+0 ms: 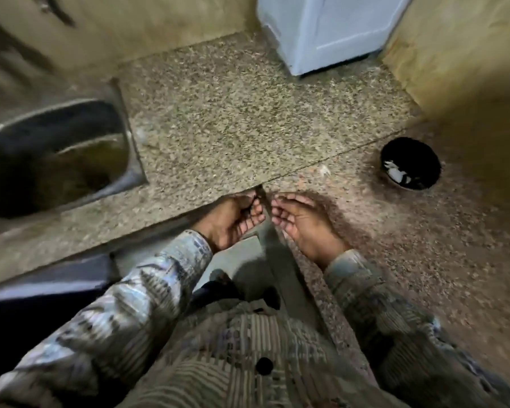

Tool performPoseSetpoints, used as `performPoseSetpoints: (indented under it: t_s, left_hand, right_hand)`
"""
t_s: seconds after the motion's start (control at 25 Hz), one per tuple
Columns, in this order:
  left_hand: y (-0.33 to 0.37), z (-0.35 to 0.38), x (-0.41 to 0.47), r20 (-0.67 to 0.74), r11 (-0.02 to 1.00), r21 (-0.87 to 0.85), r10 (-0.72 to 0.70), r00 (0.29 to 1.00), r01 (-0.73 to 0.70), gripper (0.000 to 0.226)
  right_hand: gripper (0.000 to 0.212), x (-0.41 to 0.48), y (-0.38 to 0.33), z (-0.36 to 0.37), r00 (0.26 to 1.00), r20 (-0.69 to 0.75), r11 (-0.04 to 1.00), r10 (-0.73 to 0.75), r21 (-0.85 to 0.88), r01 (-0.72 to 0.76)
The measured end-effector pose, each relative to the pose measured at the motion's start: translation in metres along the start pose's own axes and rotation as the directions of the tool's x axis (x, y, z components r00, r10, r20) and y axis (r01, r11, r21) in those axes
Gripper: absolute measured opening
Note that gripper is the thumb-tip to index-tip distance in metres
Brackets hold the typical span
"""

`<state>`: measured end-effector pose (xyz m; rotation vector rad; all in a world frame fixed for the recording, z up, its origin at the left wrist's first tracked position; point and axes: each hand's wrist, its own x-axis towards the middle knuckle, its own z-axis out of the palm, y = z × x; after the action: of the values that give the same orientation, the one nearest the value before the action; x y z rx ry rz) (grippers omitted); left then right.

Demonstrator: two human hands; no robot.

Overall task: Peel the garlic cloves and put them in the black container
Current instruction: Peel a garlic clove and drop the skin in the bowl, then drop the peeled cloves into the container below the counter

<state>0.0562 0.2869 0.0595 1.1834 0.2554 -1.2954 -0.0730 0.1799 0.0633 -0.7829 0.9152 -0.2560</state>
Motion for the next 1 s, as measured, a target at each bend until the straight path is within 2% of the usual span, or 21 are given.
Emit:
performPoseSetpoints:
  t_s: [0.2,0.4,0.52,0.72,0.88,1.0]
  left_hand:
    - [0.023,-0.117,-0.064,-0.134,0.973,-0.165,0.14,0.981,-0.162,0.022]
    - [0.022,-0.257,-0.13,-0.288,0.921,-0.29,0.176,0.941,-0.261,0.019]
    - [0.004,-0.347,-0.158,-0.383,0.888,-0.356,0.145,0.912,-0.291,0.017]
    - [-0.042,-0.468,-0.158,-0.496,0.793,-0.504,0.058,0.867,-0.341,0.016]
    - [-0.094,-0.554,-0.114,-0.567,0.768,-0.539,-0.026,0.824,-0.347,0.029]
    - [-0.145,-0.618,-0.05,-0.628,0.77,-0.531,-0.079,0.774,-0.353,0.026]
  right_hand:
    - [0.012,-0.009,0.048,0.118,0.972,0.218,0.977,0.088,-0.209,-0.041]
    - [0.008,-0.014,0.132,0.239,0.899,0.373,0.907,0.23,-0.416,-0.059]
    - [0.008,-0.015,0.205,0.306,0.854,0.391,0.816,0.344,-0.574,-0.066]
    - [0.011,0.004,0.331,0.375,0.756,0.422,0.697,0.501,-0.714,-0.064]
    - [0.017,0.057,0.438,0.393,0.717,0.368,0.583,0.592,-0.81,-0.066]
    - [0.011,0.114,0.524,0.386,0.688,0.321,0.505,0.65,-0.86,-0.076]
